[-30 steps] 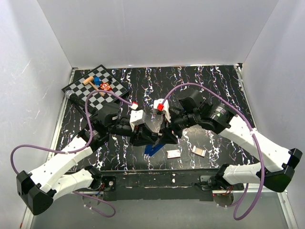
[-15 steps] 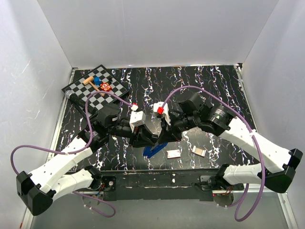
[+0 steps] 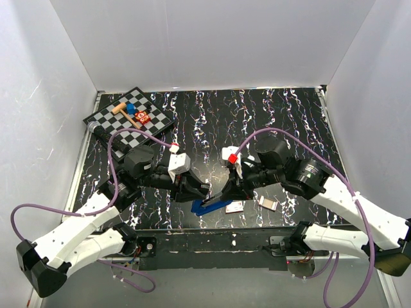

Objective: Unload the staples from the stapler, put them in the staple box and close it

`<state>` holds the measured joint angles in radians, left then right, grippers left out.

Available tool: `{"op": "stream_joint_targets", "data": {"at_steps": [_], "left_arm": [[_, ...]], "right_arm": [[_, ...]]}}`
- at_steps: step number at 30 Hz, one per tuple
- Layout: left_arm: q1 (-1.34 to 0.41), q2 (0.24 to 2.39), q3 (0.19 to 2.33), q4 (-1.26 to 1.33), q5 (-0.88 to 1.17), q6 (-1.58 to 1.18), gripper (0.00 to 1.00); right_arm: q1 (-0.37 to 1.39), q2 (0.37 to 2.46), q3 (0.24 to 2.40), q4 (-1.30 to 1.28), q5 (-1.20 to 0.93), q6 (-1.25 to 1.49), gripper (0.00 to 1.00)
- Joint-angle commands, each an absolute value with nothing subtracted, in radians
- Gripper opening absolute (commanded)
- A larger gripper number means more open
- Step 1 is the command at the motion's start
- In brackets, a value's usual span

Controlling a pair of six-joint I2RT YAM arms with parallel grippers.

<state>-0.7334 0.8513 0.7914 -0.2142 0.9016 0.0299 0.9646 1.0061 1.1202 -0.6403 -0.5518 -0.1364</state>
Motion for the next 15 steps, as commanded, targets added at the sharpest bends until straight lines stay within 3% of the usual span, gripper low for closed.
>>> {"op": "stream_joint_targets", "data": {"at_steps": [1, 9, 15], "left_arm": [[-0.729, 0.836, 0.821, -0.107, 0.890, 0.026, 0.00], [-0.730, 0.867, 0.827, -0.126, 0.850, 0.034, 0.00], [-0.729, 0.870, 0.827, -0.141, 0.779, 0.049, 0.00]], "right_arm": [[0.971, 1.002, 1.094, -0.638, -0.549, -0.071, 0.01], [0.971, 1.072, 1.201, -0.632, -0.509, -0.060, 0.06], [0.971, 1.088, 1.246, -0.670, -0.463, -0.060, 0.32]]}}
